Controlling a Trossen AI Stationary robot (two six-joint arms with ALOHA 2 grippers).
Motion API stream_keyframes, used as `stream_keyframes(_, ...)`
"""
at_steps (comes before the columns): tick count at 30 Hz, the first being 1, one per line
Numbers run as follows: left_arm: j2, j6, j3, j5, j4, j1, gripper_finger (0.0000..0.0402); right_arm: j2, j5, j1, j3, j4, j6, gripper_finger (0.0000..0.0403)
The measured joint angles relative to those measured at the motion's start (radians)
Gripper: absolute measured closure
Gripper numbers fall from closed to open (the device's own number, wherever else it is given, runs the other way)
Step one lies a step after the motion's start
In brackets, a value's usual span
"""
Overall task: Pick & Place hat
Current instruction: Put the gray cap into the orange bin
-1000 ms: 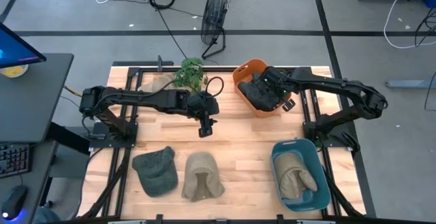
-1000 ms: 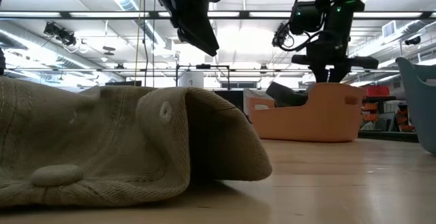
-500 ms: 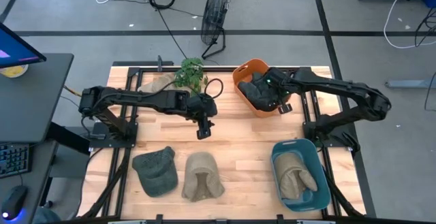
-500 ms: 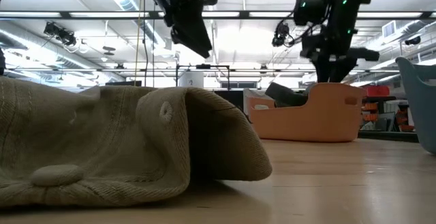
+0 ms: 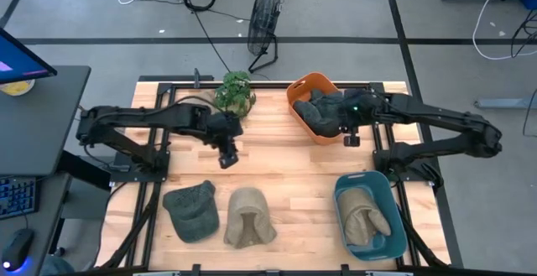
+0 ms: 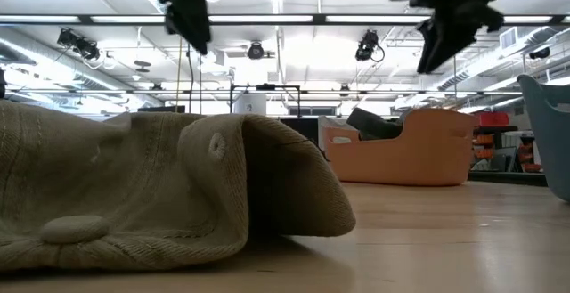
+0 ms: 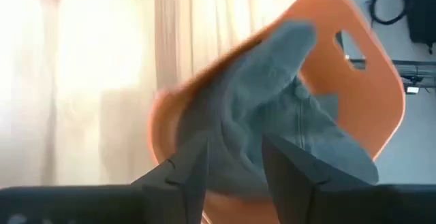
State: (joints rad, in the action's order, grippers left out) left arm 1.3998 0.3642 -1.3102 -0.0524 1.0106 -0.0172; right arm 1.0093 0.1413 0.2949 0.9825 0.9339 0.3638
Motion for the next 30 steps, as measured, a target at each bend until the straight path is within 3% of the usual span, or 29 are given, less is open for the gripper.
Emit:
stream_keyframes(4,-0.023,0.113,0.000,0.060,0.113,0.053,0.0223,-0.036,-0.011,-0.057,0.000,-0.104,-0.166,0.0261)
stream_keyframes(9,-0.028,0.201,0.000,0.111,0.177,0.165,0.0223,-0.050,-0.102,-0.134,0.000,-0.285,-0.313,0.0261)
stream_keyframes(13,-0.027,0.284,0.013,0.188,0.185,0.263,0.0223,-0.048,-0.153,-0.201,0.000,-0.428,-0.384,0.0261)
stream_keyframes(19,-0.026,0.475,0.109,0.191,0.192,0.423,0.0223,-0.046,-0.160,-0.279,0.001,-0.558,-0.435,0.0261)
stream_keyframes(30,-0.026,0.671,0.350,0.213,-0.020,0.536,0.0223,-0.028,-0.158,-0.297,0.002,-0.576,-0.442,0.0261)
